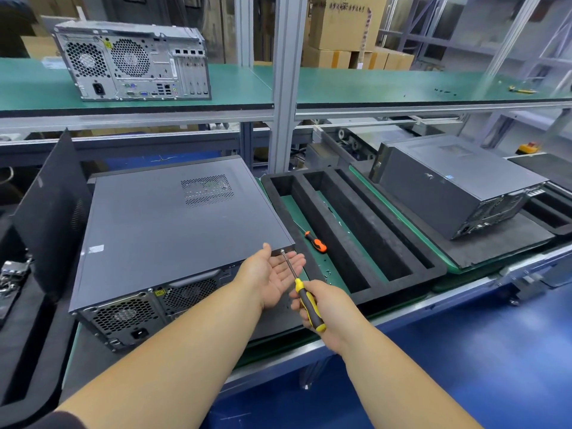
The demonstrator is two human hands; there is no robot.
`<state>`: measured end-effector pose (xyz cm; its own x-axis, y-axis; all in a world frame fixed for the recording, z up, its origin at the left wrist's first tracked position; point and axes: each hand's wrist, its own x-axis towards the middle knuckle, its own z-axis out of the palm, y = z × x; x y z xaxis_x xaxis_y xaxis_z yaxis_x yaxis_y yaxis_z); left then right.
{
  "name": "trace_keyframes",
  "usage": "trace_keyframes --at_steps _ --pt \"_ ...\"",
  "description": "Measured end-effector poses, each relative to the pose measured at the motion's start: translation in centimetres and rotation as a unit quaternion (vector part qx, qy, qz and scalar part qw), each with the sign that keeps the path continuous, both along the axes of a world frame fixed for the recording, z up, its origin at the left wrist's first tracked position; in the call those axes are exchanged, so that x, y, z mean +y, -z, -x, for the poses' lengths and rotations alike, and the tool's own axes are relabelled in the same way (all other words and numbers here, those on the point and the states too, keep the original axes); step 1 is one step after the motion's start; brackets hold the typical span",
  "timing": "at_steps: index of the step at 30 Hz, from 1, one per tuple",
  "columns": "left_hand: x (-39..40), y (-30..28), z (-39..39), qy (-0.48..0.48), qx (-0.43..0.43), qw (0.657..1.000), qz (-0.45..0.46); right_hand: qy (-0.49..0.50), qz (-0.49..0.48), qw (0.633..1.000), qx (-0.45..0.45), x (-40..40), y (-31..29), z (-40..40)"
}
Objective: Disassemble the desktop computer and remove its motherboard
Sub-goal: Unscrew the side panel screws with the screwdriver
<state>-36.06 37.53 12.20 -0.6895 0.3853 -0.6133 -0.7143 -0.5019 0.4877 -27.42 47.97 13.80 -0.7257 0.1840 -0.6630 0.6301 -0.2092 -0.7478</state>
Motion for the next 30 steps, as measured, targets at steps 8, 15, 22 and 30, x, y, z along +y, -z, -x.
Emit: trace_keyframes --at_steps 8,15,22,30 --pt "0.0 -0.2 -0.1 0.002 0.008 1.0 -0.008 -0.047 -0.079 0.993 0.073 0.0 0.9 -0.6" --pt "-0.1 -0.6 -0.2 0.005 0.005 1.0 -0.002 -0.054 -0.044 0.997 -0.034 -0.5 -0.4 0.4" --pt "0.0 -0.7 -0.2 0.004 -0.004 1.0 0.001 -0.054 -0.135 0.986 0.081 0.1 1.5 -0.5" --pt "0.2 -0.6 -0.1 -0.002 -0.002 1.0 0.02 -0.069 -0.069 0.992 -0.081 -0.2 -0.5 1.4"
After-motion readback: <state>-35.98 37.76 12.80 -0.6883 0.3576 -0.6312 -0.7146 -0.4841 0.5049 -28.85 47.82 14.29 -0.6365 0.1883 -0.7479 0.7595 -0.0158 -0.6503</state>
